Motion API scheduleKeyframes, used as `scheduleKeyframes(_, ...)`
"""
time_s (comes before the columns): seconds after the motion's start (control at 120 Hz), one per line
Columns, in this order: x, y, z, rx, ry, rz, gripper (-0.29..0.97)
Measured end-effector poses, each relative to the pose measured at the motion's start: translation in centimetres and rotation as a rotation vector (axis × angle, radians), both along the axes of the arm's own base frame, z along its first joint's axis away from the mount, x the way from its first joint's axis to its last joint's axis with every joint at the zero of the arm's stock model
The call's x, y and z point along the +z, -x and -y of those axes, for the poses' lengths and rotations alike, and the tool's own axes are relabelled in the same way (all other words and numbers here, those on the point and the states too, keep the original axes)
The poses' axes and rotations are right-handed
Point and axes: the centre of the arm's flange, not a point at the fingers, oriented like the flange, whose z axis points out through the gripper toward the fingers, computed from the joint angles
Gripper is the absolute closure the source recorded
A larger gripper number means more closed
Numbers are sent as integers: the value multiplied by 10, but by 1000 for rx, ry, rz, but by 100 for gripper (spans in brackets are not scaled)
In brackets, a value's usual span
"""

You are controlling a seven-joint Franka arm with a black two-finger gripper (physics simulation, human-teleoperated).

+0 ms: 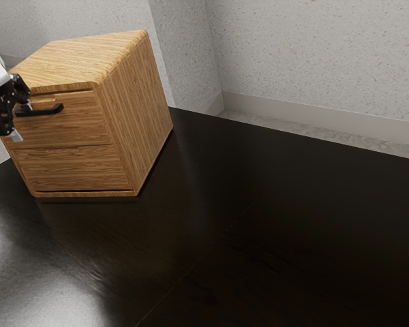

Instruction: Pull the drawer handle with one arm to open the drawer

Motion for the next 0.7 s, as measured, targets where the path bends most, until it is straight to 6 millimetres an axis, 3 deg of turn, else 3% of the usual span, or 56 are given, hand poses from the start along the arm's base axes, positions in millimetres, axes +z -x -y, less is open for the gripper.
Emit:
scheduleKeyframes(0.217, 7, 12, 10, -1, 14, 5, 18)
scheduleKeyframes(0.7, 6, 51, 42, 11, 62, 15, 11)
